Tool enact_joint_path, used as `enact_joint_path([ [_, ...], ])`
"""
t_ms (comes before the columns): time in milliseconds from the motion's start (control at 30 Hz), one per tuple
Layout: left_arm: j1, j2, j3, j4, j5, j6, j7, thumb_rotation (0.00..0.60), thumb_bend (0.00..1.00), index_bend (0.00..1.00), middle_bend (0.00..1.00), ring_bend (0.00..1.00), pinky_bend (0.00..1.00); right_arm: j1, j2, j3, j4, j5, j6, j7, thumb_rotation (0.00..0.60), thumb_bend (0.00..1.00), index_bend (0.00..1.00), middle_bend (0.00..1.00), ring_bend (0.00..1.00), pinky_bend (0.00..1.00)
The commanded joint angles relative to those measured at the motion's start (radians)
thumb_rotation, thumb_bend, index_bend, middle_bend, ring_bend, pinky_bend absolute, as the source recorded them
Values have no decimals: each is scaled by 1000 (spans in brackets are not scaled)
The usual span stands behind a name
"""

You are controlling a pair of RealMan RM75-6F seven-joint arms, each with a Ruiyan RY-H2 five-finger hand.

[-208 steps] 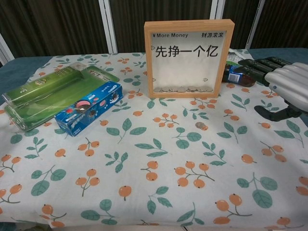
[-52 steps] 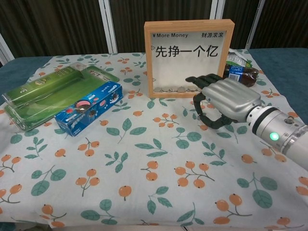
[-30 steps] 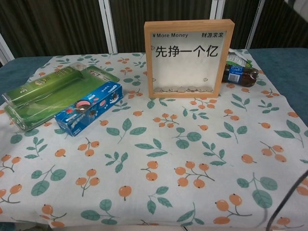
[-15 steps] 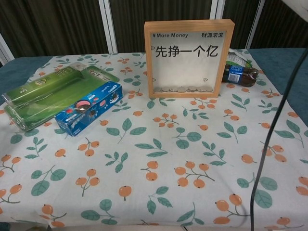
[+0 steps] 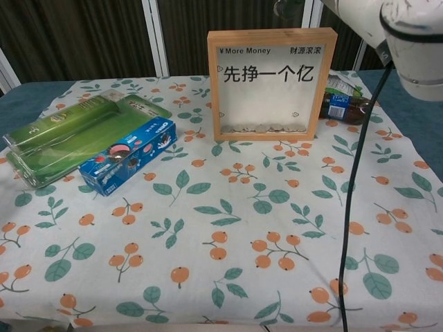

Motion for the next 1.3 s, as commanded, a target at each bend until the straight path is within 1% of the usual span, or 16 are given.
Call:
enact_joint_path([
  [33, 0, -1, -1, 4, -2, -1, 4, 600, 403, 0, 0, 0, 57, 17, -9, -8, 19, 27, -5, 8, 600, 616, 760, 145, 0, 0],
  [400, 0, -1, -5, 9, -9, -6, -2, 600, 404, 0, 0, 0, 57, 46, -23, -59, 69, 51, -1, 21, 600, 617, 759, 148, 0, 0],
  [667, 2, -1, -5, 13, -12, -7, -5, 600, 404, 0, 0, 0, 57, 54, -28, -81, 85, 66, -2, 35, 600, 617, 751, 150, 0, 0],
  [700, 2, -1, -5, 13, -13, -8, -5, 600, 404, 0, 0, 0, 57, 54, -28, -83, 85, 66, -2, 38, 600, 617, 728, 150, 0, 0],
  [733, 2, -2, -5, 14, -14, -10, -6, 600, 404, 0, 0, 0, 57, 54, -26, -85, 83, 70, -3, 40, 600, 616, 674, 150, 0, 0],
  [800, 2, -2, -5, 14, -15, -11, -7, 600, 405, 0, 0, 0, 57, 54, -20, -88, 77, 79, -6, 36, 600, 616, 482, 151, 0, 0],
  [867, 3, -3, -5, 15, -15, -10, -8, 600, 405, 0, 0, 0, 57, 51, -11, -89, 63, 89, -3, 36, 600, 613, 158, 132, 0, 0],
  [900, 4, -3, -5, 15, -14, -8, -9, 600, 405, 0, 0, 0, 57, 48, -5, -88, 55, 88, 0, 42, 600, 608, 67, 117, 0, 0],
  [933, 4, -3, -5, 15, -13, -8, -9, 600, 404, 0, 0, 0, 57, 44, 3, -88, 42, 82, 6, 53, 600, 602, 21, 102, 0, 0],
  [967, 3, -2, -6, 15, -13, -6, -9, 600, 403, 0, 0, 0, 57, 36, 12, -86, 26, 69, 17, 70, 600, 592, 0, 85, 0, 0],
  [1067, 5, -2, -9, 12, -15, -1, -14, 600, 404, 0, 0, 0, 57, -15, 71, -96, -81, -4, 67, 142, 600, 579, 0, 69, 0, 0],
  [1133, 6, -3, -8, 16, -16, -3, -17, 600, 404, 0, 0, 0, 57, -85, 133, -127, -191, -99, 137, 211, 600, 579, 0, 65, 0, 0],
  [1167, 6, -4, -8, 17, -16, -4, -17, 600, 405, 0, 0, 0, 57, -123, 164, -150, -242, -148, 173, 242, 600, 579, 0, 60, 0, 0],
  [1200, 5, -4, -7, 17, -14, -4, -15, 600, 405, 0, 0, 0, 57, -182, 209, -191, -309, -218, 224, 281, 600, 578, 0, 51, 0, 0],
  [1267, 4, -4, -7, 14, -9, -2, -8, 600, 405, 0, 0, 0, 57, -278, 278, -264, -392, -324, 304, 341, 600, 569, 0, 30, 0, 0],
  [1300, 3, -3, -7, 9, -6, -1, -2, 600, 404, 0, 0, 0, 57, -347, 323, -320, -434, -383, 350, 384, 600, 563, 0, 20, 0, 0],
])
